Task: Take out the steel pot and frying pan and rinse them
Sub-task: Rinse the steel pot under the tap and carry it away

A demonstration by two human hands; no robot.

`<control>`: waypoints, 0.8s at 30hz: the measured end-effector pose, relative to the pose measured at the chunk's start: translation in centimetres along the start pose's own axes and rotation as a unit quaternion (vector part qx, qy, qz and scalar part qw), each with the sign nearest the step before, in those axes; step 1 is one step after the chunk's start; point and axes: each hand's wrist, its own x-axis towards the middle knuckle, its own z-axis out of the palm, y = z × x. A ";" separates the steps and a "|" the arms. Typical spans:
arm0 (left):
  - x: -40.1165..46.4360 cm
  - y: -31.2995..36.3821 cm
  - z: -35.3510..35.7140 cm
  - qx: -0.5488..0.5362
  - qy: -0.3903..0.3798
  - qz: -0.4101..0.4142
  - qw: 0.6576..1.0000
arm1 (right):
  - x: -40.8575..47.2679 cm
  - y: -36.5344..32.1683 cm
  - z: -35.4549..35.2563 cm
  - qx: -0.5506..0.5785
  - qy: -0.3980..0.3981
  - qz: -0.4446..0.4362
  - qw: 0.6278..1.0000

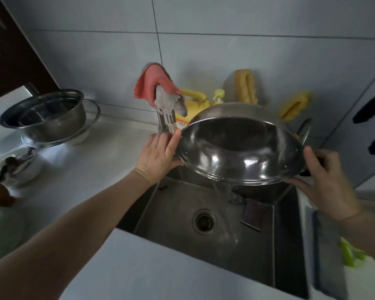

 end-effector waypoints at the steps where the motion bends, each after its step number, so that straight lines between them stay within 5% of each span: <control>1: 0.7 -0.2 -0.3 0.005 0.014 0.002 1.000 | 0.4 -0.1 -0.6 -0.005 0.006 -0.004 1.000; 9: 3.2 -0.4 -2.0 0.007 0.015 -0.013 1.000 | 2.4 -0.6 -3.7 -0.032 0.024 -0.001 0.999; 13: 1.3 0.9 -1.1 -0.058 -0.094 -0.053 0.992 | 1.9 -0.7 -3.2 -0.011 -0.035 0.037 0.999; 19: -2.5 3.2 1.7 -0.163 -0.402 -0.128 0.892 | 0.2 1.8 0.2 0.088 -0.314 0.189 0.926; 24: -4.0 2.6 3.6 -0.289 -0.489 -0.137 0.811 | 0.5 3.1 4.0 0.194 -0.434 0.241 0.847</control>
